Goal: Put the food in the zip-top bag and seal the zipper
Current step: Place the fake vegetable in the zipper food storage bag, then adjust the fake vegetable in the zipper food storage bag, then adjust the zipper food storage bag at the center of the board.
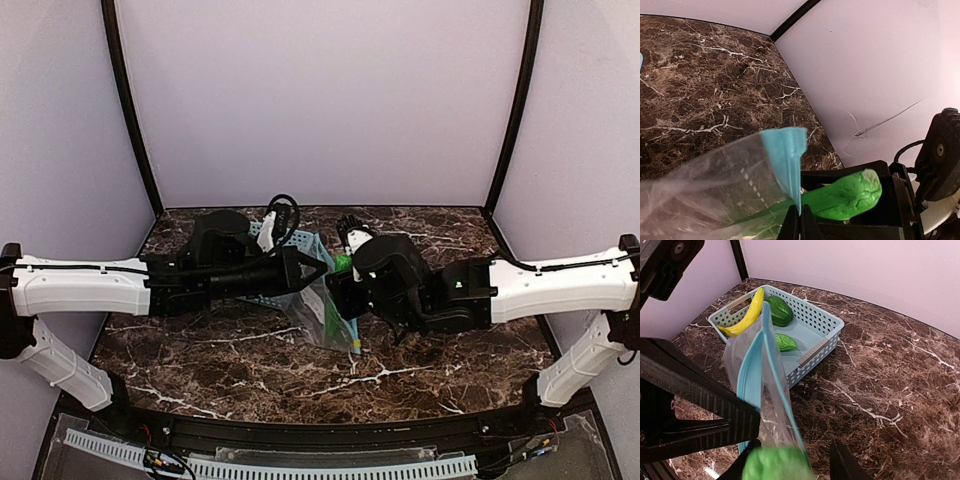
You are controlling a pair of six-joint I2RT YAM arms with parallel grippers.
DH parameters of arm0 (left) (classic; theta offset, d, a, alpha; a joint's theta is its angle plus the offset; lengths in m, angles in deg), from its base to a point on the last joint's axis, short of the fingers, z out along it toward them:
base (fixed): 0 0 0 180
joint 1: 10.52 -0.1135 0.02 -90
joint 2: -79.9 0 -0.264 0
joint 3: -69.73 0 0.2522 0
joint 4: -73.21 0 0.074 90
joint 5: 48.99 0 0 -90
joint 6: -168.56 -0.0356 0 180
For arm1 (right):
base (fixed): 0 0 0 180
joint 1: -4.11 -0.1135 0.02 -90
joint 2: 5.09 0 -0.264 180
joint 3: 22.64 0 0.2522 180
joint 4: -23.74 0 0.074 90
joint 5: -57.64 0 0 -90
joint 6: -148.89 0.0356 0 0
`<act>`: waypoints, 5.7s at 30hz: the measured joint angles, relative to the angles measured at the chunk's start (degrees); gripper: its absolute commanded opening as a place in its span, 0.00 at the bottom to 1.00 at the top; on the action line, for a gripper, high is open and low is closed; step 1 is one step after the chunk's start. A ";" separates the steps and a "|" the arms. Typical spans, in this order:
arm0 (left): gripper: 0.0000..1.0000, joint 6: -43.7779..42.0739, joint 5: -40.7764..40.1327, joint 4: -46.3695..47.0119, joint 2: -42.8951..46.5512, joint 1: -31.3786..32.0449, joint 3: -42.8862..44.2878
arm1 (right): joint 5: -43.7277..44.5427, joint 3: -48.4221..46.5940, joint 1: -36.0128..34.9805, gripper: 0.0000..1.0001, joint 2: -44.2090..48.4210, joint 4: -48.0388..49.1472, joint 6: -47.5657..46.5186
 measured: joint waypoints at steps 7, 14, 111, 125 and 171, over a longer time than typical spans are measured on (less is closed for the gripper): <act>0.01 0.20 -0.28 0.52 1.53 0.00 -0.85 | -1.70 0.00 0.20 0.62 0.09 -0.98 0.94; 0.01 0.50 -0.46 1.42 1.84 0.00 -1.81 | -2.86 0.07 0.20 0.56 1.66 -1.64 1.84; 0.01 -2.64 17.14 4.76 -2.27 -6.05 -1.73 | -20.31 1.42 8.22 0.35 -2.47 4.37 -6.91; 0.01 -1.25 12.81 3.87 -2.69 -5.49 -1.95 | -22.62 1.51 9.51 0.50 0.33 1.73 -8.63; 0.01 0.90 8.90 0.92 -3.15 -7.56 -2.89 | -30.08 27.12 5.97 0.49 -1.84 28.96 8.90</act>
